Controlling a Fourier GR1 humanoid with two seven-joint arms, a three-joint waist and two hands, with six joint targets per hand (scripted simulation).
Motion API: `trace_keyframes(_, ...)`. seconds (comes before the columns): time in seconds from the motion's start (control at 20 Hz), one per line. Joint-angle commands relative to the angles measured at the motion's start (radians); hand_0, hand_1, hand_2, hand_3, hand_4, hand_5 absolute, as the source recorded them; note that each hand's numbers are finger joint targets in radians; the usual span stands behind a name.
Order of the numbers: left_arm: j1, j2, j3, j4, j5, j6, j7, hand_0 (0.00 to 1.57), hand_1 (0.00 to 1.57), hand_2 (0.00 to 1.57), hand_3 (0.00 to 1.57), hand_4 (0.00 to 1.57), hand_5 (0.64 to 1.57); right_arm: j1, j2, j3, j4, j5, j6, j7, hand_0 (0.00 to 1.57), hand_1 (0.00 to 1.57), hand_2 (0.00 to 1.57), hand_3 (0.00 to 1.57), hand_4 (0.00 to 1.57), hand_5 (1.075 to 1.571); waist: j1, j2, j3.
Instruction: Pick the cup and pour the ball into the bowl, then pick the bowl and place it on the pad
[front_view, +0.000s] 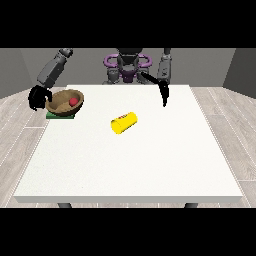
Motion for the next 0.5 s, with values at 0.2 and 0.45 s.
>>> trace_keyframes(0.2,0.074,-0.005,-0.048,-0.192,-0.055,0.044,-0.015,0.00,0.00,0.00,0.00,0.00,0.697,-0.096,-0.097,-0.072,0.088,-0.056,0.082,-0.046,1.57,1.57,1.57,0.00,0.83,1.570,-0.006,0.160,-0.0001)
trace_keyframes(0.45,0.121,-0.011,-0.076,-0.288,-0.062,0.041,0.051,0.00,0.00,0.00,0.00,0.00,0.686,-0.121,-0.135,-0.065,0.114,-0.047,0.085,-0.019,1.57,1.57,1.57,0.00,0.45,1.569,-0.014,0.132,-0.0009)
